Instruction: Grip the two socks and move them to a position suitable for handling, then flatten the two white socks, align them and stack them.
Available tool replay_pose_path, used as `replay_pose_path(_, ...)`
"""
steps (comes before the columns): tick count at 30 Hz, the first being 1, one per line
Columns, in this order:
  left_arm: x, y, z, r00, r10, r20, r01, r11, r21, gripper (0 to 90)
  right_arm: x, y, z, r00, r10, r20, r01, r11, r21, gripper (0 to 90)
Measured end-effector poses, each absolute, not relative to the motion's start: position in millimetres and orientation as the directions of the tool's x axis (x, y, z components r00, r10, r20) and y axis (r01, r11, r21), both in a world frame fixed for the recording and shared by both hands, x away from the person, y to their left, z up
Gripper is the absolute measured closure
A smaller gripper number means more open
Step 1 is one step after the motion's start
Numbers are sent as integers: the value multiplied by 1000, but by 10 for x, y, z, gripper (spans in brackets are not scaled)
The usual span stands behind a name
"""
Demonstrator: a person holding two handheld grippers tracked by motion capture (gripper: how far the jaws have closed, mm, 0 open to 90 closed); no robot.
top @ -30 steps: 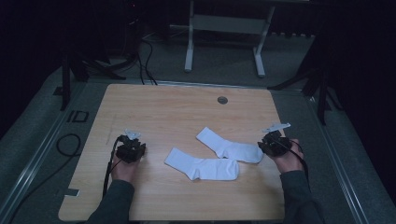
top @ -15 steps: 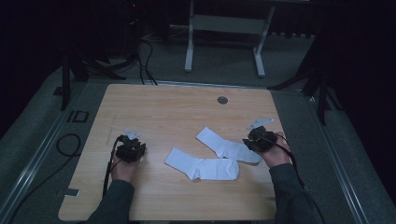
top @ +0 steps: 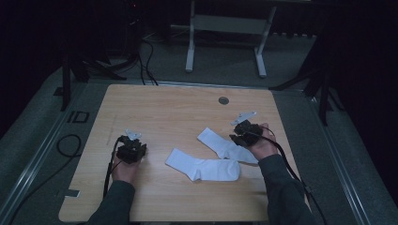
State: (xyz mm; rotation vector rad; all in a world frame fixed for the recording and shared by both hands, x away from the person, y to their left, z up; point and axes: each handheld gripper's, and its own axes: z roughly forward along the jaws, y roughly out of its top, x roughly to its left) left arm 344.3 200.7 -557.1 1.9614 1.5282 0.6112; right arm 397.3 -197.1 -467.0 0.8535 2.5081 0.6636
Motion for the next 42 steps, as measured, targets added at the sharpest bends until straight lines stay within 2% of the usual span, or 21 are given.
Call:
replay_pose_path(24,3445,2010,-5571,244,970,9,708,-184,682,735,4107,-1648,-4707,-770,593,-236,413,745,524,635)
replay_pose_path(28,3447,2010,-5571,243,970,9,708,-184,682,734,4156,-1615,-4720,-782,588,-207,415,738,532,634)
replay_pose_path(42,3445,2008,-5572,243,970,10,707,-184,683,734,4278,-1393,-4838,-829,525,-194,392,791,470,631)
